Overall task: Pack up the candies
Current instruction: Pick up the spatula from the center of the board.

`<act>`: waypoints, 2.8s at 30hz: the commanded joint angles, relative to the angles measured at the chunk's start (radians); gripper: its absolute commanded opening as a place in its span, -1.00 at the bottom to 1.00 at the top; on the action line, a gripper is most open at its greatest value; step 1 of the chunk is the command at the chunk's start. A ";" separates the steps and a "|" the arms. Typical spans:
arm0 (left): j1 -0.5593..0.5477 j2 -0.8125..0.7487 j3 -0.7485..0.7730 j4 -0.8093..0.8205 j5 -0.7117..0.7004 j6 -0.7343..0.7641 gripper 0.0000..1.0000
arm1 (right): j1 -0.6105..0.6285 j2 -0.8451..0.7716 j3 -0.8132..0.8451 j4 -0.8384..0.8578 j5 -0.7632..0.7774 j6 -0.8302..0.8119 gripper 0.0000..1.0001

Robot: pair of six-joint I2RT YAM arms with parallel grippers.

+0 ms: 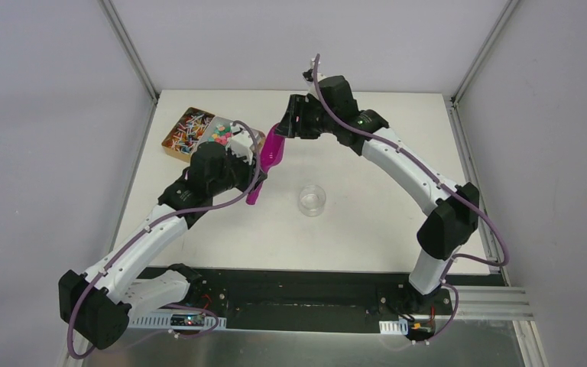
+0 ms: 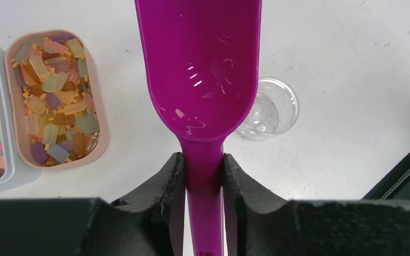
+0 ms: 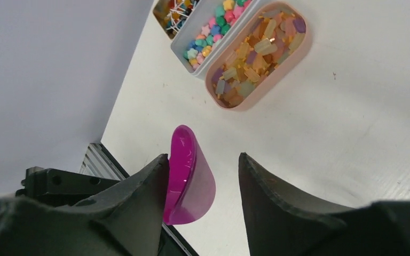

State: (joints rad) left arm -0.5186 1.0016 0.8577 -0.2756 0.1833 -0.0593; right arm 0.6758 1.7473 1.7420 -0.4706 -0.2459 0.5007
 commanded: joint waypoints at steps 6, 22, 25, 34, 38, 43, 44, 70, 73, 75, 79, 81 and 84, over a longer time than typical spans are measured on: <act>-0.028 0.009 0.056 -0.033 -0.012 0.099 -1.00 | -0.009 0.038 0.047 -0.040 0.011 -0.006 -0.38; -0.027 -0.108 0.075 -0.040 -0.162 0.096 0.68 | -0.174 -0.057 -0.272 0.308 -0.256 0.306 -1.00; -0.028 -0.138 0.073 -0.027 -0.145 0.113 0.81 | -0.208 -0.092 -0.360 0.397 -0.293 0.389 -1.00; -0.027 -0.186 0.029 0.047 -0.047 0.134 0.79 | -0.237 -0.158 -0.597 0.773 -0.356 0.720 -1.00; -0.027 -0.182 0.032 0.061 -0.006 0.138 0.77 | -0.236 -0.171 -0.651 0.846 -0.359 0.784 -1.00; -0.027 -0.178 0.021 0.089 0.054 0.159 0.68 | -0.235 -0.193 -0.684 0.894 -0.361 0.816 -1.00; -0.027 -0.180 0.015 0.098 0.054 0.159 0.67 | -0.235 -0.196 -0.690 0.905 -0.369 0.837 -1.00; -0.028 -0.220 -0.020 0.142 0.097 0.103 -1.00 | -0.200 -0.447 -0.750 0.588 -0.249 0.663 -0.14; -0.027 -0.222 -0.014 0.124 0.068 0.099 -1.00 | -0.212 -0.536 -0.753 0.465 -0.131 0.495 0.75; -0.028 -0.211 0.001 0.101 0.065 0.099 -1.00 | -0.216 -0.594 -0.758 0.392 -0.093 0.421 0.96; -0.027 -0.182 0.038 0.046 0.009 0.108 -1.00 | -0.217 -0.701 -0.757 0.287 -0.036 0.302 1.00; -0.027 -0.167 0.053 0.020 -0.037 0.124 -1.00 | -0.217 -0.745 -0.752 0.230 0.001 0.244 1.00; -0.026 -0.127 0.096 -0.032 -0.109 0.155 -1.00 | -0.216 -0.804 -0.753 0.170 0.029 0.169 1.00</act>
State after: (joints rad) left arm -0.5461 0.8410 0.8677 -0.2691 0.1898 0.0612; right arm 0.4614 1.0111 0.9810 -0.1802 -0.2966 0.8280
